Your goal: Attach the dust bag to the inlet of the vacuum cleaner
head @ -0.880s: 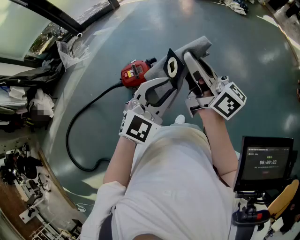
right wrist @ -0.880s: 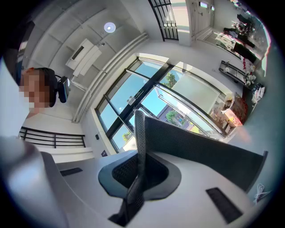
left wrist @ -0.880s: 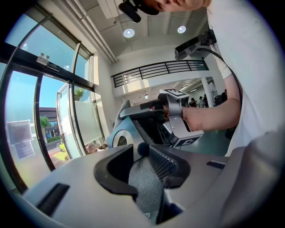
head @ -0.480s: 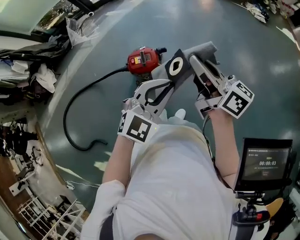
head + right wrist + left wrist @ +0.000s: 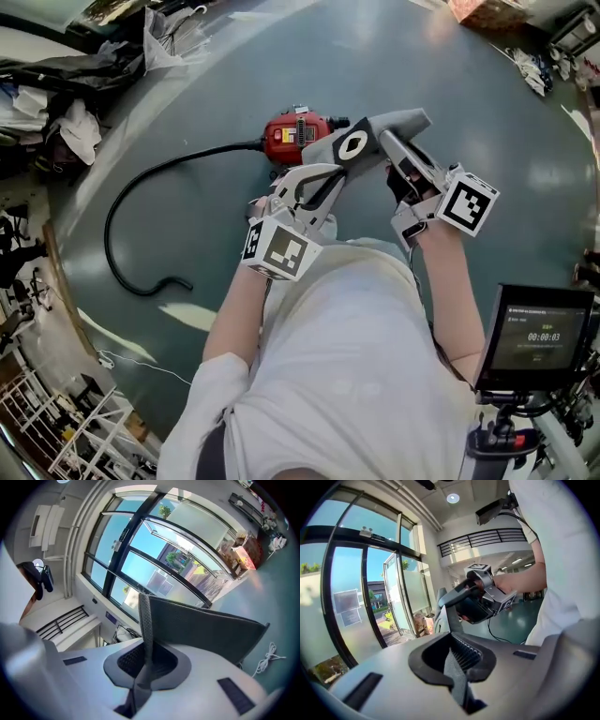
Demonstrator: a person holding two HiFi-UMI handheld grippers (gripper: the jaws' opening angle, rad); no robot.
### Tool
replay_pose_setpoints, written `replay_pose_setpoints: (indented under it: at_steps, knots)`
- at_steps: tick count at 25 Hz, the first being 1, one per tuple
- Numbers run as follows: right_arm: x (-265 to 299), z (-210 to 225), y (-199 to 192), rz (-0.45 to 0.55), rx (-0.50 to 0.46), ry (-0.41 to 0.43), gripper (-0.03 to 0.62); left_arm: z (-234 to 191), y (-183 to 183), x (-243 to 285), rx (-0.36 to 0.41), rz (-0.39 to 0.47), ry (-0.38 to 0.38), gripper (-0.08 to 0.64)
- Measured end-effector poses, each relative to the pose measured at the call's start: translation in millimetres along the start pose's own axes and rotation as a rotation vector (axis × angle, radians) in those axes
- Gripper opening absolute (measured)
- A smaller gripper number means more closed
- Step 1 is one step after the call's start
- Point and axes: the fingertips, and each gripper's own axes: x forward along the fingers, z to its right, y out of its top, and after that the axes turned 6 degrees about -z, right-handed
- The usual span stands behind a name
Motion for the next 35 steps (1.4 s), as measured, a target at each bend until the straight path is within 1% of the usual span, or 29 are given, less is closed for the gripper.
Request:
replay_pose_setpoints:
  at_steps: [1,2,3,4,5,6,7,8,9,10,12,14,16,18,20,21,22,23,24,25,26,28,29,30,31,32,34,35]
  knots:
    - [-10,4,-2,-0.007,-0.002,0.000,0.018,6,4,1,-0.020,0.007,-0.012,0.017]
    - [-32,7,-8,0.017,-0.001,-0.004,0.019,24,11,3,-0.021,0.013,-0.052,0.014]
    - [-68,8,-20,0.098,0.001,-0.026,0.020,51,19,6,0.017,0.023,-0.139,0.012]
    - [-113,7,-39,0.252,0.004,-0.078,0.020,82,27,8,0.108,0.038,-0.284,0.011]
    - [-160,3,-63,0.456,0.017,-0.154,0.021,113,34,9,0.242,0.058,-0.466,0.011]
    - [-200,-3,-86,0.641,0.039,-0.224,0.021,140,42,8,0.375,0.074,-0.624,0.011]
    - [-228,-8,-103,0.741,0.054,-0.262,0.022,162,48,5,0.461,0.076,-0.707,0.011]
    - [-244,-12,-113,0.751,0.058,-0.268,0.024,178,53,0,0.489,0.064,-0.716,0.011]
    - [-252,-16,-118,0.702,0.054,-0.250,0.028,187,57,-6,0.472,0.047,-0.680,0.011]
    - [-253,-21,-119,0.633,0.053,-0.216,0.040,189,60,-12,0.430,0.031,-0.628,0.011]
    - [-242,-30,-120,0.533,0.079,-0.142,0.067,175,63,-23,0.359,0.001,-0.554,0.009]
    - [-224,-36,-123,0.461,0.113,-0.087,0.071,148,61,-29,0.338,-0.031,-0.514,0.009]
    - [-213,-29,-124,0.364,0.112,-0.064,0.071,129,59,-22,0.330,-0.061,-0.476,0.009]
    - [-213,-13,-120,0.258,0.085,-0.035,0.071,119,56,-2,0.320,-0.101,-0.414,0.010]
    - [-214,-3,-111,0.170,0.050,0.034,0.071,103,48,19,0.301,-0.154,-0.335,0.009]
    - [-212,-4,-105,0.138,0.020,0.069,0.071,94,43,24,0.296,-0.177,-0.304,0.009]
    - [-209,-8,-97,0.116,-0.027,0.085,0.070,86,39,24,0.302,-0.198,-0.281,0.009]
    - [-204,-15,-88,0.102,-0.098,0.077,0.069,78,35,21,0.318,-0.218,-0.265,0.009]
    - [-198,-23,-77,0.088,-0.197,0.052,0.069,73,31,17,0.335,-0.236,-0.253,0.009]
    - [-189,-32,-67,0.062,-0.328,0.016,0.069,69,28,12,0.351,-0.252,-0.243,0.009]
    - [-179,-38,-59,0.018,-0.488,-0.031,0.069,66,24,8,0.366,-0.266,-0.234,0.009]
    - [-155,-43,-53,-0.136,-0.849,-0.139,0.067,64,18,0,0.398,-0.289,-0.218,0.009]
    - [-142,-41,-54,-0.234,-1.014,-0.177,0.067,64,17,-3,0.411,-0.295,-0.213,0.009]
    - [-131,-39,-59,-0.337,-1.149,-0.193,0.066,65,17,-7,0.416,-0.297,-0.209,0.009]
    - [-122,-34,-65,-0.438,-1.248,-0.188,0.066,65,17,-10,0.417,-0.295,-0.205,0.009]
    - [-115,-27,-72,-0.534,-1.316,-0.176,0.066,66,19,-14,0.416,-0.292,-0.200,0.009]
    - [-107,-12,-83,-0.689,-1.398,-0.157,0.066,70,22,-20,0.417,-0.284,-0.194,0.009]
    - [-105,-7,-89,-0.744,-1.425,-0.144,0.066,72,23,-23,0.417,-0.280,-0.194,0.009]
